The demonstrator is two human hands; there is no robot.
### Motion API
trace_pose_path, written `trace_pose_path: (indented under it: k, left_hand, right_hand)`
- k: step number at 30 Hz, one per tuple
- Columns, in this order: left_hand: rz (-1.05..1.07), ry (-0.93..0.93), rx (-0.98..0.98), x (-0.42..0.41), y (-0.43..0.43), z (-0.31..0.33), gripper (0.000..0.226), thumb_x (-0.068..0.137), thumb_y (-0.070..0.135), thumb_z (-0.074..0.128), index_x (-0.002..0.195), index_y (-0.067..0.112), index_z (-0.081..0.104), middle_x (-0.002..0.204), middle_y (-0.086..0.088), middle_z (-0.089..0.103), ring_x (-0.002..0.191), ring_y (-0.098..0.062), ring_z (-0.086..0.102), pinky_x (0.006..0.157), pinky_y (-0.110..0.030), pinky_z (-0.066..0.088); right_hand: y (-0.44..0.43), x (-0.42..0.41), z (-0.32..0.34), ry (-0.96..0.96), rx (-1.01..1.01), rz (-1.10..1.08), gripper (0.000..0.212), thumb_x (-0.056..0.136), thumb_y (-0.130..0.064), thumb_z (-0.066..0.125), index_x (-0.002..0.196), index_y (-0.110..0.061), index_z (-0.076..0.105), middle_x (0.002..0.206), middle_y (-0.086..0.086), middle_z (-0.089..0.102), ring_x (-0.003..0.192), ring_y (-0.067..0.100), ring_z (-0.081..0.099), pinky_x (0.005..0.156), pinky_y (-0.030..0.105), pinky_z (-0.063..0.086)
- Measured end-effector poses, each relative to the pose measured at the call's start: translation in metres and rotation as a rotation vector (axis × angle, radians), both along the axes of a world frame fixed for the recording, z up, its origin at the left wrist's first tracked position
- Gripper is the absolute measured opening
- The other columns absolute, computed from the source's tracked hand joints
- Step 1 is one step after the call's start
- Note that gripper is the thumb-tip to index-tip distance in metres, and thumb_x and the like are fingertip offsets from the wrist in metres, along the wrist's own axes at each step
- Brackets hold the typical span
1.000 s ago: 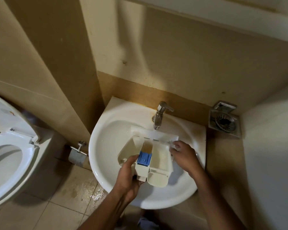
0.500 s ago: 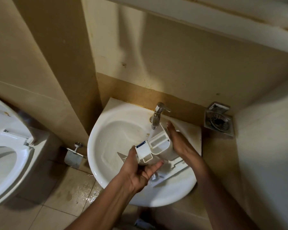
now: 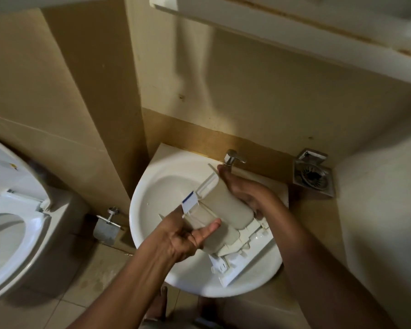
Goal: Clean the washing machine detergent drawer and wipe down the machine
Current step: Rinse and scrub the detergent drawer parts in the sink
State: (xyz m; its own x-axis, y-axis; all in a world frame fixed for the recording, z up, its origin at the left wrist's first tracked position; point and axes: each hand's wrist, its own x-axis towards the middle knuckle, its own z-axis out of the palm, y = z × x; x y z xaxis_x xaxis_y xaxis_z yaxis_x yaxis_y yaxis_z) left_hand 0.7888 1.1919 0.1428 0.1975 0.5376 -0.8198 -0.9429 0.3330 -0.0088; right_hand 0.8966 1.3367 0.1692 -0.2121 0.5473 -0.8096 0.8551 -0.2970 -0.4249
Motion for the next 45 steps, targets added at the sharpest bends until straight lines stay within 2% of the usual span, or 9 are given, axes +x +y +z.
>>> trace_pose_path:
  k: [3, 7, 9, 17, 20, 23, 31, 35, 45]
  left_hand:
    - [-0.046, 0.035, 0.061, -0.001, -0.002, 0.001, 0.043, 0.094, 0.028, 0.063, 0.113, -0.011, 0.066, 0.113, -0.039, 0.066, 0.066, -0.049, 0.072, 0.057, -0.056, 0.059]
    - [-0.162, 0.2, 0.108, -0.009, -0.001, -0.003, 0.046, 0.095, 0.037, 0.059, 0.116, -0.004, 0.058, 0.114, -0.038, 0.065, 0.082, -0.051, 0.073, 0.059, -0.05, 0.063]
    - [-0.205, 0.338, 0.147, -0.006, -0.008, -0.014, 0.04, 0.094, 0.038, 0.061, 0.117, 0.006, 0.061, 0.111, -0.033, 0.07, 0.087, -0.047, 0.073, 0.065, -0.048, 0.064]
    - [-0.249, 0.564, 0.156, 0.017, -0.052, -0.092, 0.03, 0.088, 0.011, 0.064, 0.118, 0.007, 0.066, 0.102, -0.02, 0.076, 0.09, -0.036, 0.074, 0.085, -0.052, 0.06]
    - [-0.186, 0.451, 0.181, 0.015, -0.056, -0.109, 0.029, 0.092, 0.004, 0.061, 0.121, 0.004, 0.061, 0.112, -0.025, 0.073, 0.102, -0.04, 0.072, 0.088, -0.053, 0.059]
    - [-0.19, 0.482, 0.214, 0.013, -0.054, -0.116, 0.033, 0.093, 0.004, 0.062, 0.126, 0.003, 0.059, 0.116, -0.026, 0.072, 0.108, -0.041, 0.07, 0.09, -0.053, 0.059]
    - [-0.579, 1.254, 0.272, -0.013, -0.066, -0.102, 0.089, 0.056, 0.056, 0.092, 0.134, 0.04, 0.051, 0.126, 0.02, 0.061, 0.111, -0.005, 0.061, 0.083, -0.018, 0.05]
    - [-0.462, 1.815, 0.23, 0.002, -0.018, -0.089, 0.044, 0.094, 0.029, 0.069, 0.135, 0.014, 0.061, 0.14, 0.0, 0.06, 0.129, -0.015, 0.053, 0.108, -0.033, 0.044]
    - [-0.17, 1.08, 0.252, 0.047, 0.077, -0.093, 0.033, 0.097, 0.009, 0.045, 0.088, 0.017, 0.076, 0.093, -0.009, 0.076, 0.096, -0.027, 0.07, 0.087, -0.034, 0.054]
  right_hand:
    - [-0.003, 0.011, -0.008, 0.105, 0.034, -0.092, 0.092, 0.087, -0.084, 0.016, 0.136, -0.019, 0.059, 0.118, 0.017, 0.068, 0.091, 0.025, 0.066, 0.072, 0.03, 0.05]
    - [-0.016, 0.042, -0.019, 0.329, 0.097, -0.312, 0.058, 0.094, -0.073, 0.03, 0.085, -0.031, 0.069, 0.063, -0.012, 0.073, 0.056, 0.009, 0.069, 0.046, 0.022, 0.049]
    - [-0.028, 0.058, -0.037, 0.351, 0.121, -0.326, 0.05, 0.098, -0.059, 0.038, 0.074, -0.025, 0.065, 0.063, -0.008, 0.071, 0.063, 0.015, 0.064, 0.065, 0.029, 0.046]
    - [-0.043, 0.073, -0.103, 0.379, 0.242, -0.384, 0.015, 0.094, -0.021, 0.059, 0.085, -0.012, 0.066, 0.084, 0.004, 0.064, 0.083, 0.017, 0.059, 0.076, 0.03, 0.043]
    - [-0.031, 0.056, -0.114, 0.535, 0.107, -0.69, 0.012, 0.094, -0.004, 0.054, 0.085, -0.006, 0.062, 0.077, 0.01, 0.059, 0.071, 0.02, 0.059, 0.067, 0.028, 0.049]
    - [-0.023, 0.035, -0.124, 0.734, -0.208, -1.097, 0.013, 0.097, -0.003, 0.047, 0.091, 0.001, 0.059, 0.085, 0.016, 0.06, 0.08, 0.028, 0.06, 0.088, 0.037, 0.053]
    - [-0.027, 0.002, -0.154, 1.0, -0.342, -1.367, 0.021, 0.095, 0.0, 0.046, 0.082, 0.0, 0.062, 0.075, 0.015, 0.064, 0.069, 0.026, 0.064, 0.071, 0.03, 0.051]
    - [-0.028, 0.003, -0.158, 1.164, -0.436, -1.394, 0.025, 0.096, -0.002, 0.04, 0.084, 0.002, 0.062, 0.079, 0.016, 0.065, 0.073, 0.028, 0.066, 0.073, 0.032, 0.053]
    - [-0.014, -0.003, -0.171, 1.095, -0.377, -1.339, 0.023, 0.098, -0.017, 0.047, 0.092, -0.008, 0.067, 0.084, 0.014, 0.072, 0.081, 0.029, 0.071, 0.087, 0.039, 0.054]
